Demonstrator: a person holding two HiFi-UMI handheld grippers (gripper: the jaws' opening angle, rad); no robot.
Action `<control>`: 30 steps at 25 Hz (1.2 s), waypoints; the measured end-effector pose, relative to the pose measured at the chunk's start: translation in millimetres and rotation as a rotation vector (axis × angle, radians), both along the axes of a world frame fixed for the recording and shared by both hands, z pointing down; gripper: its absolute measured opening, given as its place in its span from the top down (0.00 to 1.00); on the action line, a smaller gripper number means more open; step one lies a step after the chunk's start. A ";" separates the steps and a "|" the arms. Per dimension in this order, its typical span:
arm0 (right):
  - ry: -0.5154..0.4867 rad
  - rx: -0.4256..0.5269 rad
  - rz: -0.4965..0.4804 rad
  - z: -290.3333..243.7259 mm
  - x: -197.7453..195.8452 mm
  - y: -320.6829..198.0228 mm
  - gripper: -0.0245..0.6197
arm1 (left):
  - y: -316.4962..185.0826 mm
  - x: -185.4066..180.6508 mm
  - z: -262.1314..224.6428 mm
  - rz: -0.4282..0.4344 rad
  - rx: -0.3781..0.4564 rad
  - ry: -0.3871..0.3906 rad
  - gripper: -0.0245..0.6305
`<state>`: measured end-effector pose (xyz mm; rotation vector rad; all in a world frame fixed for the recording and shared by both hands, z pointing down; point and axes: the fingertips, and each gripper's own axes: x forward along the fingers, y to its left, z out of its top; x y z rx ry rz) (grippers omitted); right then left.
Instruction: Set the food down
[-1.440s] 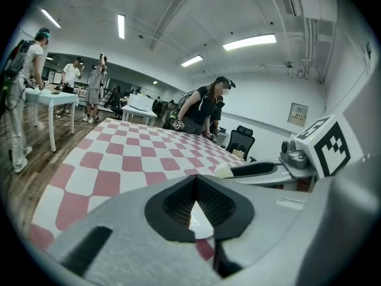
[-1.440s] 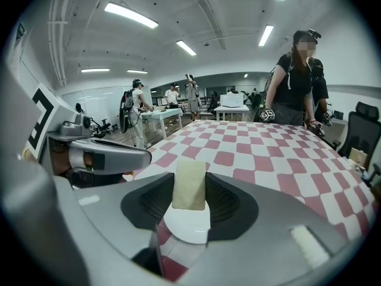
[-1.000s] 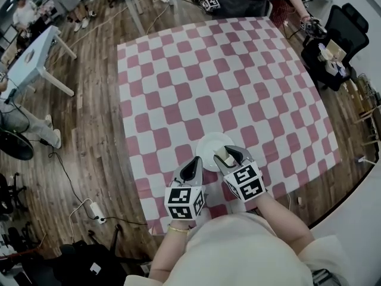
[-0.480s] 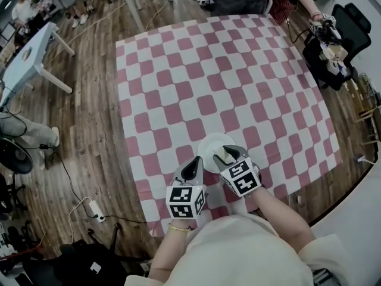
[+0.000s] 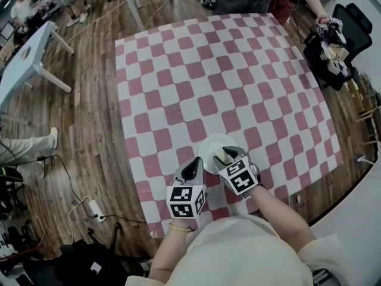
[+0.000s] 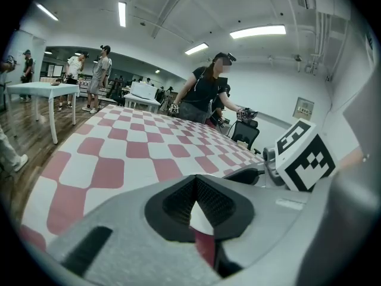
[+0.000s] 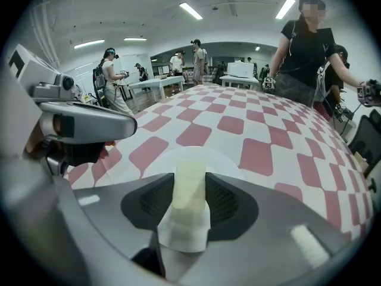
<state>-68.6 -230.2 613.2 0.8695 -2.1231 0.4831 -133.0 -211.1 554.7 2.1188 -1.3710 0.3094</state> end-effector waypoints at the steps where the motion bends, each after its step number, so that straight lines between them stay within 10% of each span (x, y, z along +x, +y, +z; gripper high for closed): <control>1: 0.004 -0.006 0.000 1.7 0.3 -0.3 0.70 | -0.6 0.0 0.9 0.000 -0.002 -0.001 0.96; 30: 0.049 -0.019 -0.006 13.9 -1.2 -1.8 0.70 | -1.8 0.6 3.4 -0.005 -0.007 -0.010 0.96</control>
